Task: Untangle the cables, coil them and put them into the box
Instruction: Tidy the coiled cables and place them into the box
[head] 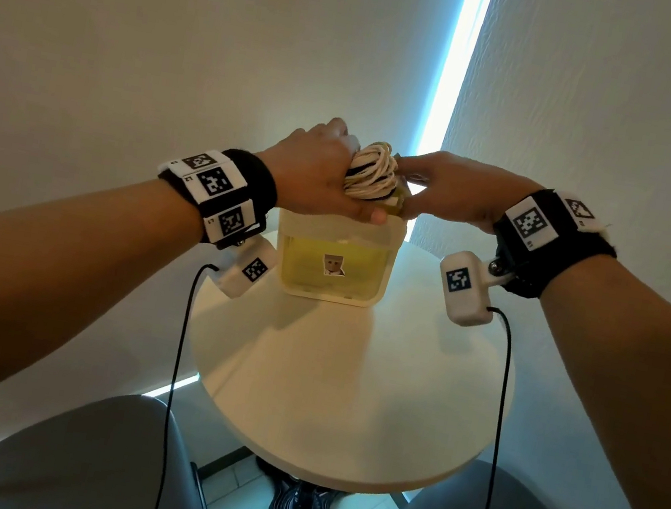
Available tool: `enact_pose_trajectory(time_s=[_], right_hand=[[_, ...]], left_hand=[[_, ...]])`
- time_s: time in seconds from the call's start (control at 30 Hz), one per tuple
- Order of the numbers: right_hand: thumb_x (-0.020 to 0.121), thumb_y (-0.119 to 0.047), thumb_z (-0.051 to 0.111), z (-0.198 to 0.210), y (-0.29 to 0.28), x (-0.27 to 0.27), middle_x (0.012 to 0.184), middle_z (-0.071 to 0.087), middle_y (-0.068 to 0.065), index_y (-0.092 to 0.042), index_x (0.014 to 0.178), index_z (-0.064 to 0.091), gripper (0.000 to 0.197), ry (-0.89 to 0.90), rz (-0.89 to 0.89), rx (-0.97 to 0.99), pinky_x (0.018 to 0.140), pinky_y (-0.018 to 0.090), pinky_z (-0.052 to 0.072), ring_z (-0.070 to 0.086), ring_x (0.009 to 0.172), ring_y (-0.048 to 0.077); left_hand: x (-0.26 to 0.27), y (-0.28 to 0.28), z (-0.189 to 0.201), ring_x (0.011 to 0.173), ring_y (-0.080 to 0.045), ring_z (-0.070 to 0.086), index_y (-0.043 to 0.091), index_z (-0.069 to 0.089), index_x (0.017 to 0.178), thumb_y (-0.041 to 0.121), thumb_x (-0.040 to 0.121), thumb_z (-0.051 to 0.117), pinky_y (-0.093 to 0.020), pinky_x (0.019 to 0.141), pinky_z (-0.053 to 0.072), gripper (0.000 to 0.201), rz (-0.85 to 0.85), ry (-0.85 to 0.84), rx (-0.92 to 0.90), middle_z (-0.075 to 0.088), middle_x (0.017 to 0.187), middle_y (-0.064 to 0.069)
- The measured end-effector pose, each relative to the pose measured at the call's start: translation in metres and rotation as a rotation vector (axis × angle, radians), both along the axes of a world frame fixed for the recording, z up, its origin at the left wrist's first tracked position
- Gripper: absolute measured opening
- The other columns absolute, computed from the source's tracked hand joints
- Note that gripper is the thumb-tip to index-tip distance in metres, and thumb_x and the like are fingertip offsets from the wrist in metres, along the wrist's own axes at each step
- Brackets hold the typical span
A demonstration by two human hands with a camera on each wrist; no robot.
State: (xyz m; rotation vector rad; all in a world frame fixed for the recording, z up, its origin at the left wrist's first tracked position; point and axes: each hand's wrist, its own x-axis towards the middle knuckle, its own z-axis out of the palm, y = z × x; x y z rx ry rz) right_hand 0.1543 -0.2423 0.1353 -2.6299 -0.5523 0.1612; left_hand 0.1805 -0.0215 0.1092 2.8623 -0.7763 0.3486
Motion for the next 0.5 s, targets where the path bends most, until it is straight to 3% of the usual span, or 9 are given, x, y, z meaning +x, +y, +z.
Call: enact_pose_trajectory(time_s=[0.1, 0.2, 0.37, 0.5], right_hand=[[0.078, -0.017, 0.08, 0.0018, -0.005, 0.004, 0.152, 0.058, -0.007, -0.032, 0.147, 0.06, 0.072, 0.104, 0.008, 0.043, 0.125, 0.05, 0.033, 0.048, 0.145, 0.017], [0.073, -0.037, 0.084, 0.0018, -0.0058, 0.007, 0.148, 0.062, -0.008, -0.032, 0.142, 0.064, 0.072, 0.124, 0.009, 0.085, 0.121, 0.049, 0.039, 0.053, 0.141, 0.016], [0.088, -0.016, 0.081, -0.0038, -0.0045, 0.0104, 0.143, 0.065, -0.002, -0.021, 0.139, 0.065, 0.053, 0.01, -0.012, 0.055, 0.121, 0.05, 0.04, 0.054, 0.139, 0.019], [0.091, -0.018, 0.081, -0.0076, -0.0032, 0.0074, 0.143, 0.065, -0.003, -0.022, 0.14, 0.064, 0.052, -0.1, -0.001, -0.009, 0.119, 0.041, 0.041, 0.055, 0.139, 0.016]], left_hand=[[-0.0036, -0.003, 0.0046, 0.093, -0.023, 0.054, 0.011, 0.051, 0.122, 0.092, 0.06, 0.07, -0.036, 0.075, 0.041, 0.104, 0.018, 0.027, -0.001, 0.049, 0.111, -0.005], [-0.0054, -0.0053, 0.0082, 0.098, -0.023, 0.05, 0.007, 0.045, 0.13, 0.08, 0.065, 0.082, -0.037, 0.079, 0.04, 0.105, 0.035, 0.031, 0.04, 0.048, 0.114, -0.006], [-0.0098, -0.0101, 0.0061, 0.099, -0.026, 0.051, 0.011, 0.046, 0.125, 0.067, 0.056, 0.096, -0.039, 0.08, 0.041, 0.101, 0.049, -0.023, 0.141, 0.046, 0.112, -0.005], [-0.0106, -0.0082, 0.0097, 0.1, -0.027, 0.051, 0.01, 0.057, 0.123, 0.057, 0.06, 0.098, -0.041, 0.082, 0.049, 0.088, 0.018, 0.01, 0.149, 0.05, 0.117, -0.009]])
